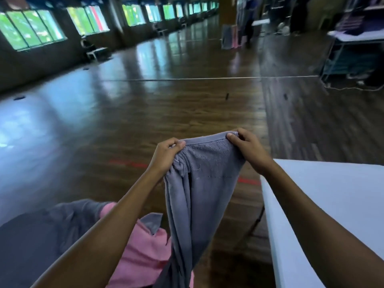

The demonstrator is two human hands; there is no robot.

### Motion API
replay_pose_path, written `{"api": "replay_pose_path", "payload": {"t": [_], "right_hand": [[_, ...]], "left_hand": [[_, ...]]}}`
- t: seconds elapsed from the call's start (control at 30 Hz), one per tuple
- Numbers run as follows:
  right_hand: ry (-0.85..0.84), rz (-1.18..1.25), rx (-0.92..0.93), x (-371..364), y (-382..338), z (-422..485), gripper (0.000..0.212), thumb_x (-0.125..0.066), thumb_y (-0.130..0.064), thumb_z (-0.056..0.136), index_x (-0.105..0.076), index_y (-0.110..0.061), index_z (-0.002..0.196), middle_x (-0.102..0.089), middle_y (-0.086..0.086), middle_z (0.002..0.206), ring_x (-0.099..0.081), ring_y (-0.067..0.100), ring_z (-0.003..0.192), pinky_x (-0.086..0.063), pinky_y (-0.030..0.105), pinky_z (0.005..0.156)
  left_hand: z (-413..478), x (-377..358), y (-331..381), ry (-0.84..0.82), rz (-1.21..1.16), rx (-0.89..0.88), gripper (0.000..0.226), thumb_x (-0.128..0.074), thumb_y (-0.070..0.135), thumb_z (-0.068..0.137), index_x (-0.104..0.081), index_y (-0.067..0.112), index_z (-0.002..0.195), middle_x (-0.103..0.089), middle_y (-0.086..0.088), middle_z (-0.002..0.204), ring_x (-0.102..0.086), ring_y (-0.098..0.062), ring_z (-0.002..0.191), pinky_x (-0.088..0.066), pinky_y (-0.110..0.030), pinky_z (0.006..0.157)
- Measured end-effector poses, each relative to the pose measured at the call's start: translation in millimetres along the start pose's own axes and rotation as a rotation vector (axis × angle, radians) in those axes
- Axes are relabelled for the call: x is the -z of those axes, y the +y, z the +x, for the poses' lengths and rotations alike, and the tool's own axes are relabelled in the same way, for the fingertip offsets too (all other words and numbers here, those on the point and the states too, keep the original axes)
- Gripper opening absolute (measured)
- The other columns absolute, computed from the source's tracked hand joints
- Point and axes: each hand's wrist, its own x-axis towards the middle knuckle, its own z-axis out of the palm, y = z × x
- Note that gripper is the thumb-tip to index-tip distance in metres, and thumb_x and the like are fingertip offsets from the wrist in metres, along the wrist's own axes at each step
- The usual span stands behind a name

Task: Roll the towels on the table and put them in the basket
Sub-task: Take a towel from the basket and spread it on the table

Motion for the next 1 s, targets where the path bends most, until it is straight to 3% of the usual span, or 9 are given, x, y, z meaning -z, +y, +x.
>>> {"api": "replay_pose_path", "payload": {"t": [0.1,0.27,0.43,0.6,0.67,0.77,0.83,0.93,1.0], "right_hand": [[0.078,-0.056,-0.026,44.5,14.5,65.9,0.027,-0.058,-0.028,0.095,-0.058,-0.005,0.081,-0.050,-0.006,0.072,-0.043,0.004,0.069,-0.033,0.025,0.062],[0.181,-0.173,-0.032,114.5,20.3,164.6,0.035,-0.058,-0.020,0.096,-0.045,-0.022,0.063,-0.042,-0.012,0.062,-0.038,0.000,0.060,-0.030,0.018,0.054],[0.314,-0.242,-0.076,186.1,24.3,247.4,0.025,-0.057,-0.020,0.095,-0.055,-0.004,0.077,-0.047,0.004,0.071,-0.042,0.011,0.069,-0.027,0.022,0.056],[0.504,-0.308,-0.051,263.5,28.3,300.7,0.033,-0.059,-0.029,0.090,-0.058,0.003,0.082,-0.051,0.005,0.072,-0.044,0.014,0.070,-0.032,0.033,0.066],[0.576,-0.365,-0.073,293.2,29.4,311.4,0.031,-0.056,-0.035,0.088,-0.060,-0.005,0.083,-0.056,0.003,0.075,-0.049,0.015,0.074,-0.036,0.035,0.070],[0.689,-0.432,-0.129,339.4,32.3,308.5,0.021,-0.056,-0.027,0.093,-0.064,-0.008,0.089,-0.061,0.004,0.083,-0.053,0.017,0.080,-0.034,0.032,0.069],[0.772,-0.456,-0.193,373.1,44.7,305.7,0.017,-0.056,-0.024,0.092,-0.065,-0.010,0.089,-0.060,0.006,0.083,-0.054,0.018,0.079,-0.036,0.030,0.067],[0.944,-0.335,-0.332,409.9,72.9,292.6,0.014,-0.052,-0.018,0.089,-0.062,-0.017,0.079,-0.063,0.010,0.079,-0.063,0.025,0.069,-0.056,0.037,0.065],[1.008,-0.344,-0.428,426.6,90.4,277.0,0.016,-0.048,-0.011,0.089,-0.064,-0.015,0.088,-0.064,0.011,0.086,-0.064,0.024,0.072,-0.052,0.021,0.053]], "left_hand": [[81.0,-42.7,13.6,-0.017,-0.015,-0.025,0.020,-0.062,0.013,0.092,-0.067,0.021,0.074,-0.066,0.009,0.080,-0.058,0.001,0.076,-0.045,-0.018,0.076],[203.0,-107.0,37.1,-0.066,0.042,-0.104,0.023,-0.060,0.020,0.094,-0.064,0.025,0.072,-0.064,0.007,0.077,-0.054,-0.002,0.073,-0.043,-0.025,0.076],[306.9,-169.5,65.9,-0.152,0.126,-0.193,0.023,-0.058,0.034,0.093,-0.063,0.028,0.071,-0.065,0.002,0.080,-0.056,-0.011,0.077,-0.044,-0.033,0.078],[381.5,-232.7,108.4,-0.248,0.253,-0.352,0.033,-0.051,0.038,0.097,-0.054,0.017,0.072,-0.056,-0.001,0.072,-0.049,-0.013,0.069,-0.036,-0.031,0.067],[404.8,-254.4,115.9,-0.256,0.262,-0.355,0.038,-0.047,0.045,0.098,-0.053,0.015,0.076,-0.057,-0.002,0.074,-0.051,-0.015,0.071,-0.038,-0.033,0.069],[446.1,-276.1,115.3,-0.229,0.198,-0.271,0.042,-0.044,0.053,0.096,-0.052,0.015,0.080,-0.059,-0.003,0.078,-0.053,-0.019,0.075,-0.038,-0.034,0.072],[477.9,-282.3,109.4,-0.197,0.136,-0.253,0.033,-0.049,0.043,0.095,-0.054,0.015,0.079,-0.060,-0.010,0.086,-0.053,-0.021,0.083,-0.038,-0.035,0.077],[514.3,-290.1,96.6,-0.146,0.090,-0.206,0.021,-0.044,0.014,0.089,-0.053,0.015,0.070,-0.054,-0.008,0.078,-0.050,-0.022,0.082,-0.040,-0.040,0.083],[519.2,-299.7,90.2,-0.095,0.137,-0.172,0.028,-0.042,0.004,0.087,-0.048,0.021,0.066,-0.053,-0.004,0.078,-0.048,-0.021,0.086,-0.039,-0.031,0.080]]}}
